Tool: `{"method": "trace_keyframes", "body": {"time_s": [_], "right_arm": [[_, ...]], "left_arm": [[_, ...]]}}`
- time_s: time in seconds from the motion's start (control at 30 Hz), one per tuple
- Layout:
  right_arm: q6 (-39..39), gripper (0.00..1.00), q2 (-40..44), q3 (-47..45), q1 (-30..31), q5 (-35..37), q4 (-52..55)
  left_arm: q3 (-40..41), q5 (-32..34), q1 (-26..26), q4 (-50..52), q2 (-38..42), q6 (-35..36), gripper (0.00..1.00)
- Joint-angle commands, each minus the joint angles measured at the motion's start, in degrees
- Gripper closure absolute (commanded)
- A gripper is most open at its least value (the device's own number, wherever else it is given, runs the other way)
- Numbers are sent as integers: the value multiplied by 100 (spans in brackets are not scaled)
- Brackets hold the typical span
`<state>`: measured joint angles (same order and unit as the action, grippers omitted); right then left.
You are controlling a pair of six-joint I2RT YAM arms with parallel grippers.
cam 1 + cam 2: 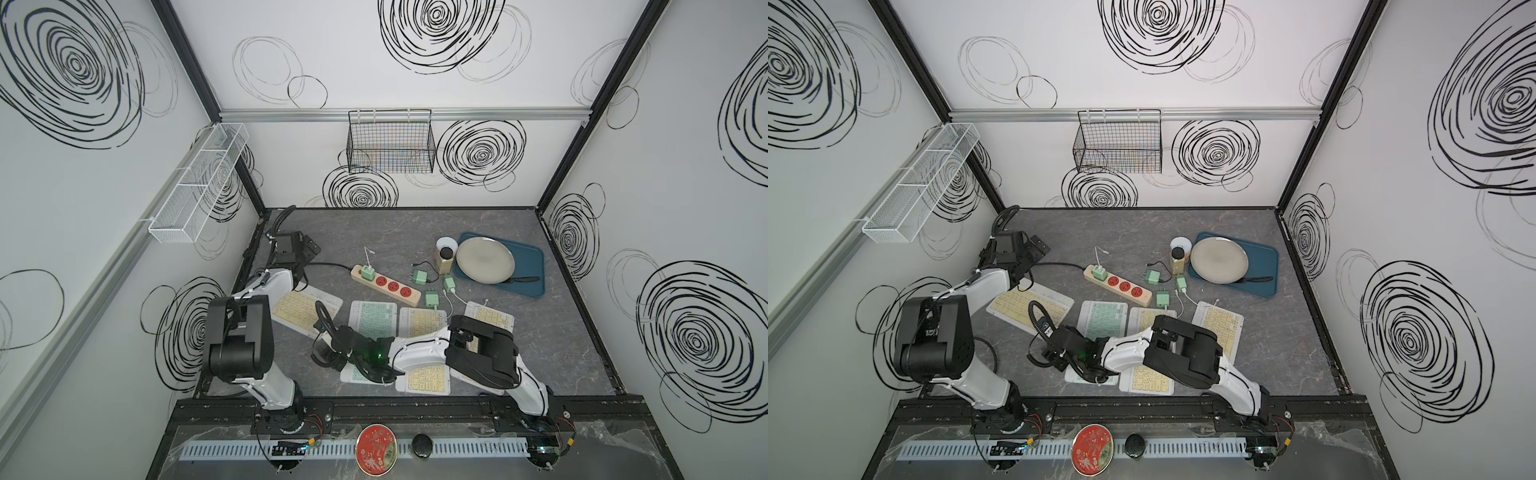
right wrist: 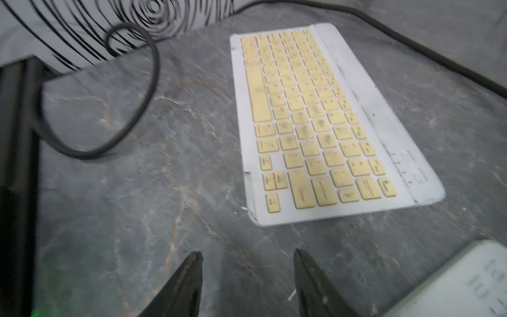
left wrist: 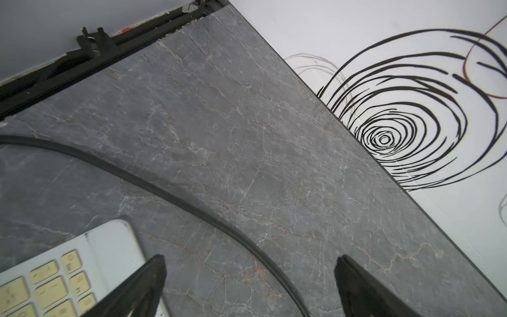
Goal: Unplug the wireless keyboard
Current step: Adjust the keyboard at the center of the board.
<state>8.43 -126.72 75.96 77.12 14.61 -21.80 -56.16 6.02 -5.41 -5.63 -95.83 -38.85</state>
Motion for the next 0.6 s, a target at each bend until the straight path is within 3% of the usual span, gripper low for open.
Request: {"method": "trace_keyframes", "body": {"time_s": [0.0,0.27,0.5,0.57], "right_arm": [[-304,43,-153,260,-3,716,456],[-372,41,-184,279,0,551,432],[-554,35,-167,341,88,155,343],[-595,29,-216,478,118,203,415]], "left_arm": [[-316,137,-21,254,-289,-85,1],[-667,622,-82,815,-973,-812,0],[-798,242,-195,728,-1499,-1029,1],[-819,205,-215,809,-1593,-1100,0]]}}
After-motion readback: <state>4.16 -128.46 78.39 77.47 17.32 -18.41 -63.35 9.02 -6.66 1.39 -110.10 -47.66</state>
